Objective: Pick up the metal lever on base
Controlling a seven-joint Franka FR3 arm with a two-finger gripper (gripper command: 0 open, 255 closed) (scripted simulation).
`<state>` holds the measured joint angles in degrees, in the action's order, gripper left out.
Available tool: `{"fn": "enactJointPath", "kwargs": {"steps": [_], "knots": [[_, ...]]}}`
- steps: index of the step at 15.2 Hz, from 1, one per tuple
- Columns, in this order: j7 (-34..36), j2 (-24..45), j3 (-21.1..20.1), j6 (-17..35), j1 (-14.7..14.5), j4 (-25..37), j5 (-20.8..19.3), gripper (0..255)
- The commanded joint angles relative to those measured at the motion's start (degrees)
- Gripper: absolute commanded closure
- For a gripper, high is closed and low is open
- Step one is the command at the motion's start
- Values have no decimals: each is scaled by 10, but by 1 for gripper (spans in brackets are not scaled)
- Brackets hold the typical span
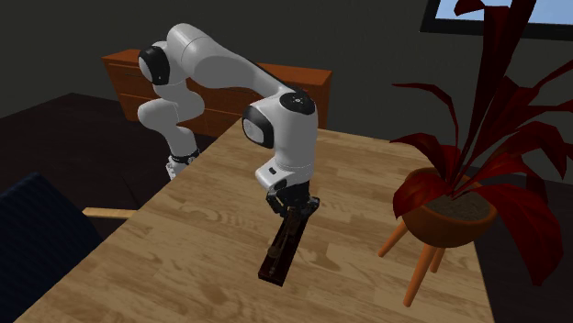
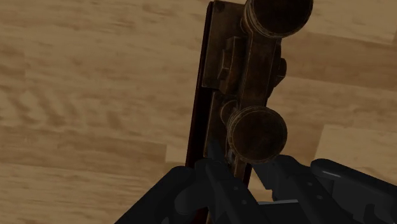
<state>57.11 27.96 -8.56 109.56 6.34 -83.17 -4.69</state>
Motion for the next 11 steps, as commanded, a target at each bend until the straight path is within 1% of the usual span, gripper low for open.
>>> {"fn": "enactJointPath", "kwargs": {"steps": [1,4,11], "knots": [[0,0,0,0,0,0,0,255],[0,-1,0,1,0,-2,0,255],[-2,-10,-1,-48,-1,38,2,255]]}}
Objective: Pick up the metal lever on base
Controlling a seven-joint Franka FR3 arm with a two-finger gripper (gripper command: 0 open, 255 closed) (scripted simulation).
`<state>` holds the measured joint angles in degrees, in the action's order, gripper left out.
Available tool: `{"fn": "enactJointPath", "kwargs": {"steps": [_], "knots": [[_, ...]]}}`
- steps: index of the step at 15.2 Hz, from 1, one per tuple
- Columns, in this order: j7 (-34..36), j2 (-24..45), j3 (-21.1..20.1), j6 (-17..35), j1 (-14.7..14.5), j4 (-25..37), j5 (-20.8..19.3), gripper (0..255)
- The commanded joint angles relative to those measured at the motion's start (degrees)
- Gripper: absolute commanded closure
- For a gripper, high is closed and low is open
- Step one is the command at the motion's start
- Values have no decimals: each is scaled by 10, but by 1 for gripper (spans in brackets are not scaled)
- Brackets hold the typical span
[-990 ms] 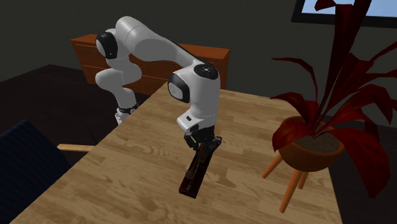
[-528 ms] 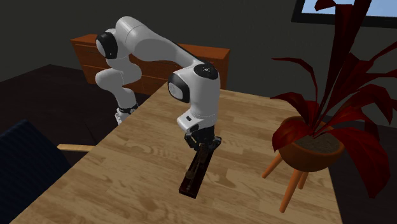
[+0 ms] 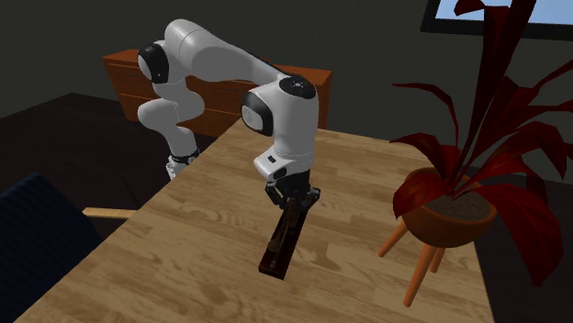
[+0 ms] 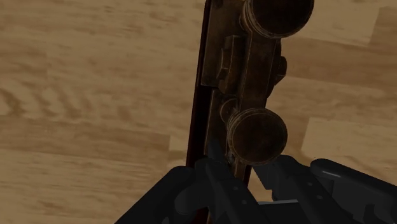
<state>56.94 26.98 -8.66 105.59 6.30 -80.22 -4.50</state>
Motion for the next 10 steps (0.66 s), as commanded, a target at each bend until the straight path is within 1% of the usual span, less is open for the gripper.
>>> {"fn": "enactJointPath", "kwargs": {"steps": [1,8,10], "knots": [[-1,-1,0,-16,0,15,0,255],[-2,-2,-1,-69,-2,68,1,255],[-2,-2,-1,-70,-2,69,1,255]]}}
